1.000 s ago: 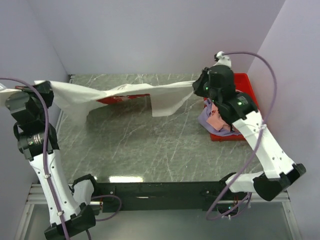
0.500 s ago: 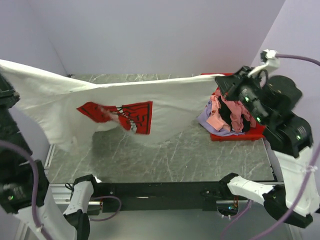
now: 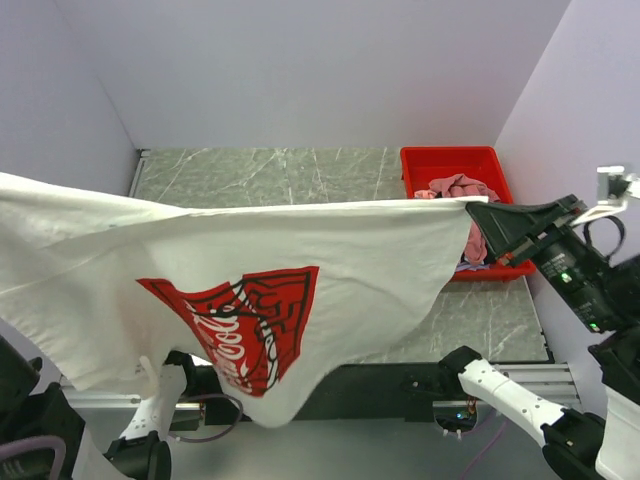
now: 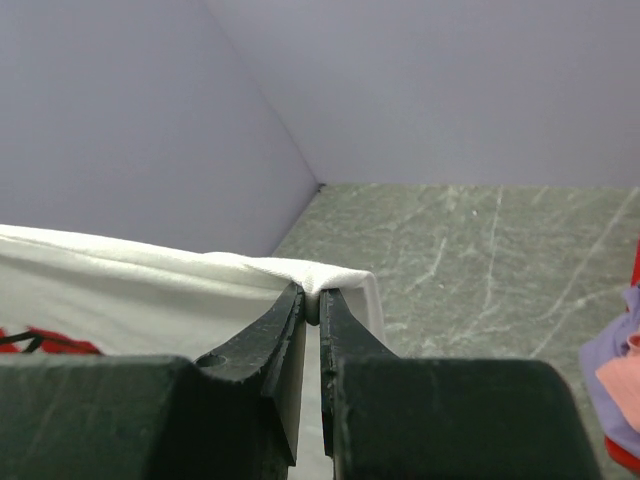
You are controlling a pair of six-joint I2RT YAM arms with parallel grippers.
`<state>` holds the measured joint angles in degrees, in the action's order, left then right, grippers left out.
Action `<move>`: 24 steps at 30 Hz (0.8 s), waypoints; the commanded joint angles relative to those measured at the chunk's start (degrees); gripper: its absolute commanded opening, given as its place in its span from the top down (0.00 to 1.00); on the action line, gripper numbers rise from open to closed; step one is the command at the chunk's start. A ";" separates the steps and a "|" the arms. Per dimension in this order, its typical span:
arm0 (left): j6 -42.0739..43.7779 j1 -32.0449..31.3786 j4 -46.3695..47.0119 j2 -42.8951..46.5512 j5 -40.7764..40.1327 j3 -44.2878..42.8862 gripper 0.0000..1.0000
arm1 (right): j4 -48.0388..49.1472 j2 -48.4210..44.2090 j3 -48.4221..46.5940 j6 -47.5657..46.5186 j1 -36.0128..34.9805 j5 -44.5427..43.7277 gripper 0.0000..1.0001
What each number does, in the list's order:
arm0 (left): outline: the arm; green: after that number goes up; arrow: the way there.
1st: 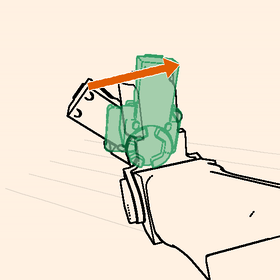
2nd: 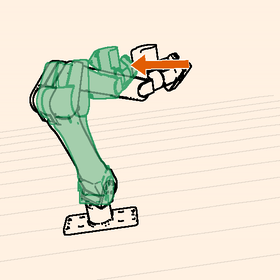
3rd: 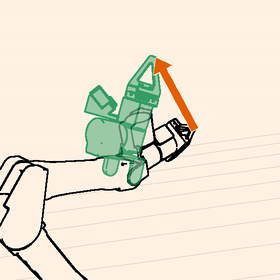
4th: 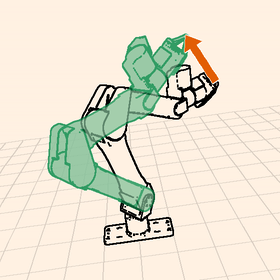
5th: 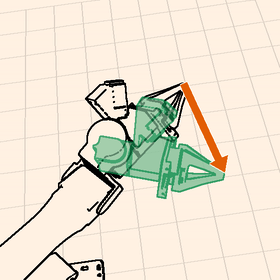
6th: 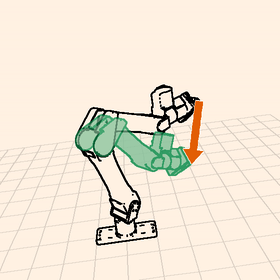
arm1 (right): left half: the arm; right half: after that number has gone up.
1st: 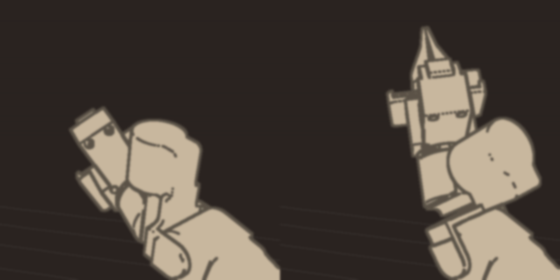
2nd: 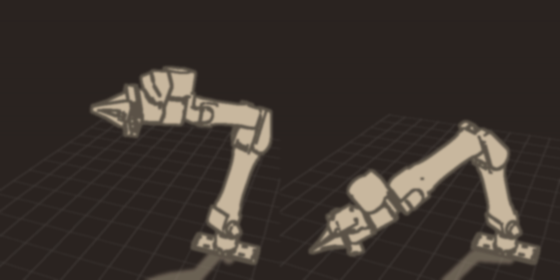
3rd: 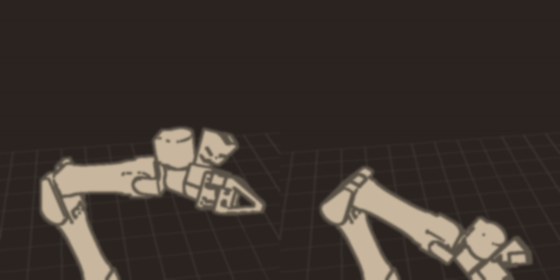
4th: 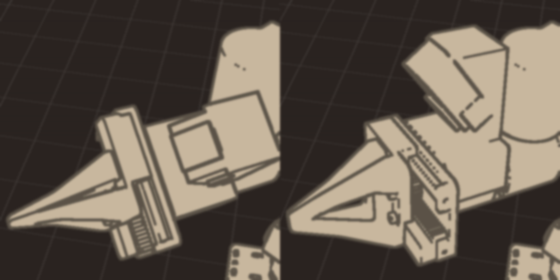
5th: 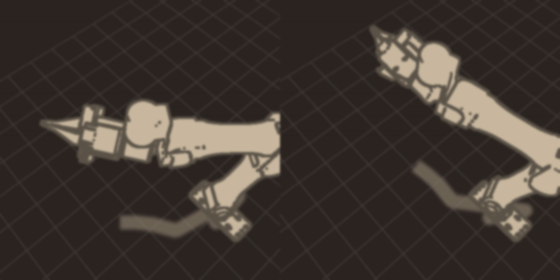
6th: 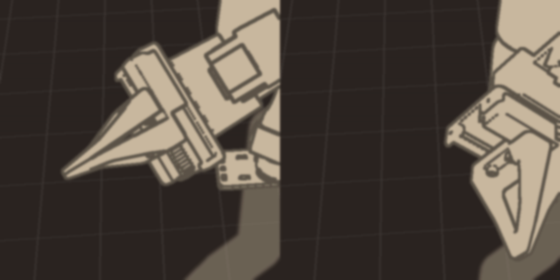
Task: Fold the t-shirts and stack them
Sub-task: Flatten the tshirt out
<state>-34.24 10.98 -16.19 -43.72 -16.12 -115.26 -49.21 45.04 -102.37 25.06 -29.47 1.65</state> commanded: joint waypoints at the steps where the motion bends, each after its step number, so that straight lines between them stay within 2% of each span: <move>1: 1.98 -0.17 3.18 -2.94 0.82 2.49 0.99 | 0.52 2.24 3.05 -0.27 0.38 -4.53 1.00; 6: 2.24 -0.09 5.02 -7.51 3.64 8.63 0.99 | 4.29 5.84 7.96 -1.67 0.47 -9.64 1.00; 9: 3.47 -0.09 6.25 -13.90 5.66 13.20 0.99 | 5.88 11.11 9.89 -2.64 2.31 -9.65 1.00; 10: 4.00 -0.17 7.47 -15.15 6.97 15.14 0.99 | 7.97 13.74 10.86 -2.47 4.49 -8.69 1.00; 11: 5.14 -0.17 12.44 -16.38 9.94 17.50 0.99 | 9.56 15.07 13.83 -2.56 6.25 -4.42 1.00; 12: 5.67 -0.17 14.84 -18.92 12.23 22.40 0.99 | 11.14 16.39 15.17 -2.30 7.75 -2.46 1.00; 15: 6.37 -0.26 21.17 -24.63 16.46 27.96 0.99 | 17.99 23.15 20.17 -2.47 12.15 2.55 1.00; 20: 10.76 -2.18 26.02 -42.64 16.30 30.10 0.99 | 24.51 42.47 18.44 -4.75 15.06 9.76 1.00; 24: 14.37 -4.91 26.83 -60.28 16.30 24.75 0.99 | 22.41 62.57 5.27 -5.72 17.34 8.82 1.00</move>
<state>-24.67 8.34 4.27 -98.35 -1.23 -85.32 -29.78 99.31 -88.33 21.45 -14.02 9.08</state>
